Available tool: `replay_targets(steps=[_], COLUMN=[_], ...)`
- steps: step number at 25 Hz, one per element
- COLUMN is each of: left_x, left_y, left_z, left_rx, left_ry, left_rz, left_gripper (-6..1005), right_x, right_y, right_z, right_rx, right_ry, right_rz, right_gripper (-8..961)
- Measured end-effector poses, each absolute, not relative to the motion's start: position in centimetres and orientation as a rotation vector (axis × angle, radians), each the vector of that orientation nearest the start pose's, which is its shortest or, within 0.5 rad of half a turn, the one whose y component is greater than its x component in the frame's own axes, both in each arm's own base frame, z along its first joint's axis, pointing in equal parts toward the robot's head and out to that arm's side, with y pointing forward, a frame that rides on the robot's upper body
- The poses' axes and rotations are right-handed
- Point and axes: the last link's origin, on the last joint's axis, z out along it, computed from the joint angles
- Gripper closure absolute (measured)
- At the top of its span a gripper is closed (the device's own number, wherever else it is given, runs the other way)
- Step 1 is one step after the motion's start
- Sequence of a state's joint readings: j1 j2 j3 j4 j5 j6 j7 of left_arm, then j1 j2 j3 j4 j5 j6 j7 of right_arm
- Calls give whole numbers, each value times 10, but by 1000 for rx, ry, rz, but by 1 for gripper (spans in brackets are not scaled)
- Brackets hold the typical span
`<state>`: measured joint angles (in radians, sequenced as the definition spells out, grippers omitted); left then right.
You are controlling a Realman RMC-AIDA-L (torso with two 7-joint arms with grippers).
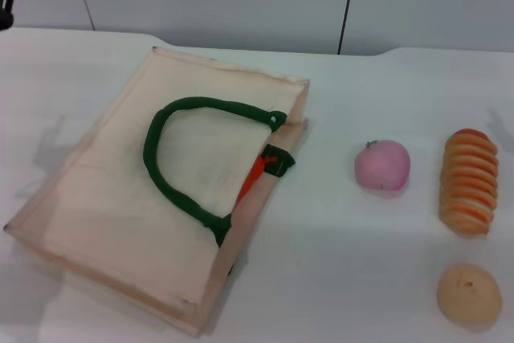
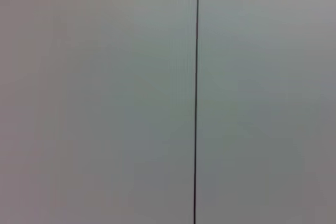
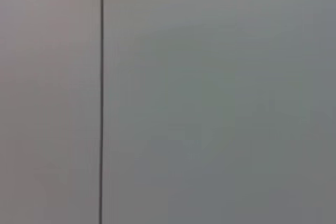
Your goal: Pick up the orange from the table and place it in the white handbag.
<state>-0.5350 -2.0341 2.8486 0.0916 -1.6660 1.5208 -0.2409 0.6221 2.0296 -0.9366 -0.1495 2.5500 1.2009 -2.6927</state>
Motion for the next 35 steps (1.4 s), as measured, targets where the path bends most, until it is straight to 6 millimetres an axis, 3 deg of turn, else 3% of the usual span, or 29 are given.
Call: replay_targets(steps=[13, 35], left_x=[-314, -312], left_y=[332, 337], left_z=[48, 40], left_rx=[-1269, -1315], left_ry=[-421, -449], left_rz=[-976, -968], left_gripper=[287, 287], right_x=[286, 303], right_y=[394, 386], right_z=[42, 45], right_rx=[-1641, -1583], right_ry=[419, 484], right_rz=[914, 894], right_gripper=[74, 74])
